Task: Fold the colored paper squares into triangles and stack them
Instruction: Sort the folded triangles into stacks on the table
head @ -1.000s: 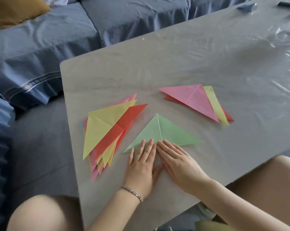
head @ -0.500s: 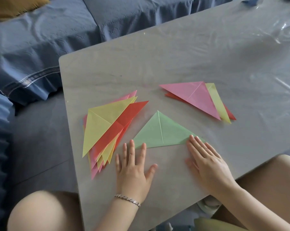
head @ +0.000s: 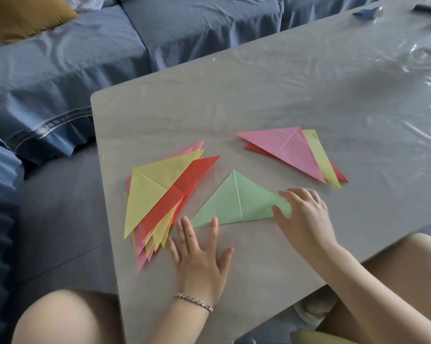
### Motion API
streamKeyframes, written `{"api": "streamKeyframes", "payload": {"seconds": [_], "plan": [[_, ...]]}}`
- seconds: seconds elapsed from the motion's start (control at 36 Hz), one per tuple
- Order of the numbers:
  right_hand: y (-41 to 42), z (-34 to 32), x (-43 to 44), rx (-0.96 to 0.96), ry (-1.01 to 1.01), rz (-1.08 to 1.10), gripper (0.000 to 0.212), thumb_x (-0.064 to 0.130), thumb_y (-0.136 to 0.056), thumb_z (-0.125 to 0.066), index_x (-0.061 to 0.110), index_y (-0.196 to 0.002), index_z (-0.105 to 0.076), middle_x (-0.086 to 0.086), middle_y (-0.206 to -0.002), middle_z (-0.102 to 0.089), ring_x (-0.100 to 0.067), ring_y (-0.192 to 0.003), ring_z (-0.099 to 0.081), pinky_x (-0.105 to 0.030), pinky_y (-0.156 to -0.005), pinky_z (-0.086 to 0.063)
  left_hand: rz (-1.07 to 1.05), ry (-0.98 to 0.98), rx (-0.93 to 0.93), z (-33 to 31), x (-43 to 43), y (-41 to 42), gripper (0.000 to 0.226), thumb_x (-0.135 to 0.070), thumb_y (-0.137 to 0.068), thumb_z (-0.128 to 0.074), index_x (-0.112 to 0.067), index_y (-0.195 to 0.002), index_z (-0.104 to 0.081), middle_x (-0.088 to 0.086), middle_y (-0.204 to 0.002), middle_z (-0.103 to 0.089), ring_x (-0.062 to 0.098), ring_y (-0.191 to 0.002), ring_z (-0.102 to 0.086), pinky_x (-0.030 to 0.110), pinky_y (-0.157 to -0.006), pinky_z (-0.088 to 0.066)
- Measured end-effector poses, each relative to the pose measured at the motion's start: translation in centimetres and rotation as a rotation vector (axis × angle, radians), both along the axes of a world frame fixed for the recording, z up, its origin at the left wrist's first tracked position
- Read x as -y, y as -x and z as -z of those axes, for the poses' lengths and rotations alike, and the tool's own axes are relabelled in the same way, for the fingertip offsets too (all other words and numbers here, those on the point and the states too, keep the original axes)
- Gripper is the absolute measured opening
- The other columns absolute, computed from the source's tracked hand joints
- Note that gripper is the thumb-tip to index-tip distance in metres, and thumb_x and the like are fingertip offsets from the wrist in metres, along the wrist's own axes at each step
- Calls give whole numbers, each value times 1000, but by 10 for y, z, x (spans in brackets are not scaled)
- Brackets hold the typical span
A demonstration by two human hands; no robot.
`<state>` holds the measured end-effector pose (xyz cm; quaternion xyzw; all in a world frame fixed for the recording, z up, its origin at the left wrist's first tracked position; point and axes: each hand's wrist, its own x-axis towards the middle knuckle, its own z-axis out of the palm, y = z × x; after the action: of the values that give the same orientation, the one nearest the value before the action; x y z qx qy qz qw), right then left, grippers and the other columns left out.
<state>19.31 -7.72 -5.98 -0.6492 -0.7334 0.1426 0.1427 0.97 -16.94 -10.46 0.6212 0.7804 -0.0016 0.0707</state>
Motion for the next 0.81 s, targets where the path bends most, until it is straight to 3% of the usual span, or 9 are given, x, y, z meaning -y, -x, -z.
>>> {"api": "streamKeyframes", "payload": {"seconds": [0.11,0.19,0.28,0.39,0.47,0.53,0.67,0.75,0.81], "plan": [[23,-11,-20,229,279,-48,73,53,-80,-61,17,-137,-32,-10,-130,-39,-29,-124,-32,-34,-101,-27,-3,-10,-3,-8,-3,2,59,-56,-92,-12,-25,-133,-40,30,-129,-48,41,-125,-38,54,-96,-38],[32,-14,-30,288,375,-57,81,55,-72,-69,15,-133,-34,-12,-127,-40,-30,-122,-34,-35,-97,-32,82,-164,107,-27,-10,13,51,-44,-85,-35,-18,-127,-46,19,-119,-61,32,-108,-61,46,-80,-51],[29,-14,-37,240,442,-23,83,52,-67,-75,15,-131,-37,-10,-125,-43,-29,-120,-37,-34,-94,-35,79,-388,166,-43,-25,32,42,-30,-84,-41,-10,-115,-61,12,-114,-65,27,-97,-66,38,-77,-52],[22,-10,-33,43,482,-2,61,39,-73,-75,15,-121,-48,-6,-111,-46,-26,-108,-49,-30,-81,-41,-47,-457,124,-45,-49,65,35,-21,-85,-48,-2,-110,-62,19,-121,-60,33,-109,-60,43,-79,-50],[16,0,-22,-115,395,-12,21,34,-86,-61,14,-83,-56,-3,-92,-40,-25,-82,-49,-28,-67,-38,-165,-390,134,-40,-66,82,37,-8,-85,-61,1,-120,-55,21,-136,-47,36,-128,-42,49,-94,-42],[11,7,-17,-209,338,11,31,31,-90,-56,16,-66,-46,-1,-83,-40,-22,-72,-44,-29,-59,-31,-236,-278,173,-41,-75,87,47,-16,-89,-57,-6,-133,-44,14,-146,-35,28,-137,-28,44,-102,-32],[-7,6,-25,-610,202,151,19,12,-90,-57,11,-71,-52,2,-60,-50,-8,-48,-43,-17,-42,-31,-356,-142,237,-38,-84,89,51,-32,-91,-52,-15,-137,-38,4,-138,-47,26,-122,-47,38,-94,-37],[-16,-5,-39,-763,44,219,4,5,-87,-60,9,-88,-59,1,-67,-58,5,-44,-51,-10,-44,-36,-263,-195,142,-34,-81,89,38,-24,-92,-52,-9,-127,-52,9,-119,-61,30,-106,-58,38,-81,-43],[-24,-9,-57,-780,-27,282,11,4,-87,-61,4,-98,-60,-6,-78,-62,10,-45,-51,-7,-44,-36,-184,-302,113,-32,-78,89,22,-13,-90,-55,0,-105,-62,18,-95,-68,37,-83,-64,38,-64,-43]]}}
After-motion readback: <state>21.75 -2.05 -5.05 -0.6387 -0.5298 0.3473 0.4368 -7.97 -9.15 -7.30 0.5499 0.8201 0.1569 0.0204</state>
